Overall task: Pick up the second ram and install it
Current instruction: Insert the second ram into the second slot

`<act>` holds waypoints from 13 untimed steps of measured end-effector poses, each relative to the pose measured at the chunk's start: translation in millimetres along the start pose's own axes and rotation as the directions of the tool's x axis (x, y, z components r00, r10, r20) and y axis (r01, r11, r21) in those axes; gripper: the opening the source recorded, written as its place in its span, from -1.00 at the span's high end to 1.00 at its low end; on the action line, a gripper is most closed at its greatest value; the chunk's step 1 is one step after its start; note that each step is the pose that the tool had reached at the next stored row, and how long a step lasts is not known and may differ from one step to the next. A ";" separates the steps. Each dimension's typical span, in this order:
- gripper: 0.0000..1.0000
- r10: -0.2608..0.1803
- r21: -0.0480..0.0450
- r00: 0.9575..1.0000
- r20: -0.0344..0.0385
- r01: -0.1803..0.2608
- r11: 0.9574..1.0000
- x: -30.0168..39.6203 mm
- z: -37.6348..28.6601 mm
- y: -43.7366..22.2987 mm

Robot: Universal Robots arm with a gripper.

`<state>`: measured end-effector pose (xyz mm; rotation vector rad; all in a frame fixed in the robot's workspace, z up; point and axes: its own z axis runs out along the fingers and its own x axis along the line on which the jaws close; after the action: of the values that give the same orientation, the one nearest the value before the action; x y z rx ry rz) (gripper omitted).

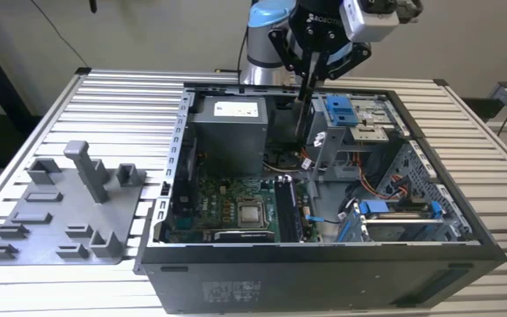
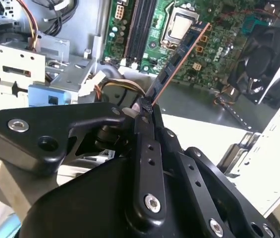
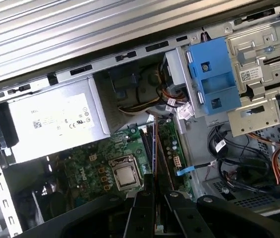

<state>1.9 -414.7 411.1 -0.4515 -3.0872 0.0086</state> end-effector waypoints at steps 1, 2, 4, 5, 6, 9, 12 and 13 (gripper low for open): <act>0.72 -0.018 0.000 1.000 0.000 0.018 1.000 0.0 0.5 0.0; 0.72 -0.036 0.001 0.999 0.001 0.036 0.999 0.0 1.1 0.0; 0.72 -0.069 0.001 0.998 0.001 0.069 0.998 0.0 2.4 0.0; 0.72 -0.085 0.002 0.996 0.001 0.085 0.996 0.0 3.2 0.0; 0.72 -0.100 0.002 0.995 0.001 0.100 0.995 -0.1 4.0 -0.1; 0.72 -0.132 0.003 0.991 0.001 0.132 0.991 -0.2 6.8 -0.7; 0.72 -0.160 0.003 0.987 0.001 0.160 0.987 -0.6 11.1 -1.2; 0.72 -0.170 0.004 0.986 0.002 0.170 0.986 -0.6 12.7 -1.4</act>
<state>1.8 -416.2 398.5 -0.1872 -3.1153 0.0114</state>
